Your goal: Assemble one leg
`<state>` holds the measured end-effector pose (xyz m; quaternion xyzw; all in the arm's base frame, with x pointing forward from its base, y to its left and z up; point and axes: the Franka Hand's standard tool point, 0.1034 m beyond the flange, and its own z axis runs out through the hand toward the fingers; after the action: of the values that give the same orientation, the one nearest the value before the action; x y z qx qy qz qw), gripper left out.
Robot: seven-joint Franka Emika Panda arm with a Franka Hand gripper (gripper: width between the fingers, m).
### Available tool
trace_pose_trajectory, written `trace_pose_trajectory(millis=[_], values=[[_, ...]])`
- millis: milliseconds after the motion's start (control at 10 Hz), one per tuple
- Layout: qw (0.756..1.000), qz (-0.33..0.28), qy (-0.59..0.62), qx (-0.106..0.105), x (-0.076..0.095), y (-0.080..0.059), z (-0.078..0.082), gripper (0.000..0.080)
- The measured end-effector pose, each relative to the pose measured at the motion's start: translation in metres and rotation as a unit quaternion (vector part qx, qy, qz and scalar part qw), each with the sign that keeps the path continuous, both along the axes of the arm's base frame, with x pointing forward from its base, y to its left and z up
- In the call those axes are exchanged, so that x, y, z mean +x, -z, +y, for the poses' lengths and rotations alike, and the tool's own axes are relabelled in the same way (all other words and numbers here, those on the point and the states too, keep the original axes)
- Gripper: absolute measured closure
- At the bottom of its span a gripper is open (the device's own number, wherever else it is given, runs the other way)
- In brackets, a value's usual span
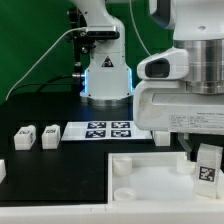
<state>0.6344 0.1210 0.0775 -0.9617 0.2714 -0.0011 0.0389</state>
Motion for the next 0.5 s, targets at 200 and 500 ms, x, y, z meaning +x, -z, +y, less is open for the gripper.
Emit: trace_pose_trajectory(millis=[200,500], values=[[0.987,0.014,0.159,0.005,0.0001,0.0012,-0.0023,0.0498],[0.905,0.048,0.421,0.025,-0.0024,0.0026,0.0001,0.0505]])
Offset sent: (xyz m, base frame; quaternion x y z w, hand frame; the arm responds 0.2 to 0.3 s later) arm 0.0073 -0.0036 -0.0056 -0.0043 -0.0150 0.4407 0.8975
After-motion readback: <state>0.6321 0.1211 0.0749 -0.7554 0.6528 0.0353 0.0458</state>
